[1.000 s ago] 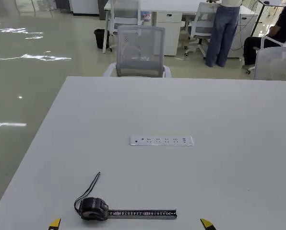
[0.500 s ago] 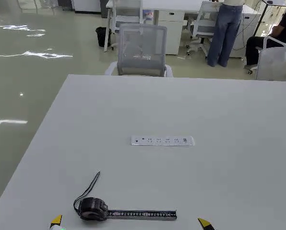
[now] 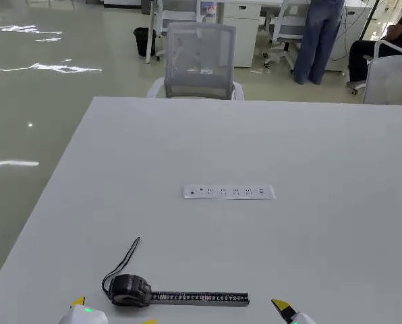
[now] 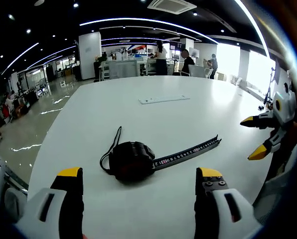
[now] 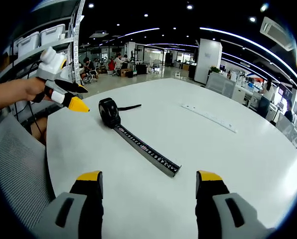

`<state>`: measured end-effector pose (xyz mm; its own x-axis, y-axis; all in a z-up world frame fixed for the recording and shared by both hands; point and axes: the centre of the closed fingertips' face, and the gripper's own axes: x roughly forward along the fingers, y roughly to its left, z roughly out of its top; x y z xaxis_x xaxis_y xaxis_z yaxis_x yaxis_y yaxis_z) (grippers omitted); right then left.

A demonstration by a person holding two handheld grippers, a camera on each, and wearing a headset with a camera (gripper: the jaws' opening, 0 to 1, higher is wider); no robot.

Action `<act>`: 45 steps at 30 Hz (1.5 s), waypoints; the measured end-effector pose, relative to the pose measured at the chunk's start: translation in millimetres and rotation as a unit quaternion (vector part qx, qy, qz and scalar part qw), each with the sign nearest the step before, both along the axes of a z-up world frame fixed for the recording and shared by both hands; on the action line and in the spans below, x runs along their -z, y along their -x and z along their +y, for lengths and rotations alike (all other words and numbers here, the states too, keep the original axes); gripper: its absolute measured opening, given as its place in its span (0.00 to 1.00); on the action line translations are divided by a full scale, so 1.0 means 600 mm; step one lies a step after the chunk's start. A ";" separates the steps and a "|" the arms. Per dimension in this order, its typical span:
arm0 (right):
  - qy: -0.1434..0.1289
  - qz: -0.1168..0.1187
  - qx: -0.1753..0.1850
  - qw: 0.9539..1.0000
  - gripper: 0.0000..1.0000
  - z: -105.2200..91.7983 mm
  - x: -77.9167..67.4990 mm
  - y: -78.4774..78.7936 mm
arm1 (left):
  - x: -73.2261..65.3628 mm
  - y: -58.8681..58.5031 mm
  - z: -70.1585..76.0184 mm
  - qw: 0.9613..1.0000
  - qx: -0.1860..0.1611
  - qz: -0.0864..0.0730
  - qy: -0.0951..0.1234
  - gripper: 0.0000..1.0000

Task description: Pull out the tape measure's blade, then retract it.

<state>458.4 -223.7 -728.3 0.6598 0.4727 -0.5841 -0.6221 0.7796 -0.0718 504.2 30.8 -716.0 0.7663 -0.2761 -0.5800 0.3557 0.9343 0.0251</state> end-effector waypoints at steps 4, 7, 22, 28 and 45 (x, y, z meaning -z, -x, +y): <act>0.006 0.005 -0.017 1.000 0.74 0.004 0.008 -0.003 | 0.002 -0.005 0.000 1.000 -0.005 0.001 0.003 0.89; 0.011 0.005 -0.030 0.999 0.72 0.004 0.014 -0.007 | 0.006 -0.012 0.002 1.000 -0.013 0.005 0.006 0.89; 0.018 0.012 -0.069 0.997 0.62 -0.002 0.037 -0.035 | 0.029 -0.038 0.000 0.999 -0.035 0.018 0.005 0.90; 0.029 0.014 -0.095 0.995 0.61 -0.003 0.047 -0.043 | 0.034 -0.052 0.006 0.998 -0.057 0.023 0.014 0.89; 0.031 0.030 -0.163 0.986 0.66 -0.003 0.069 -0.059 | 0.052 -0.069 0.007 0.997 -0.069 0.028 0.011 0.87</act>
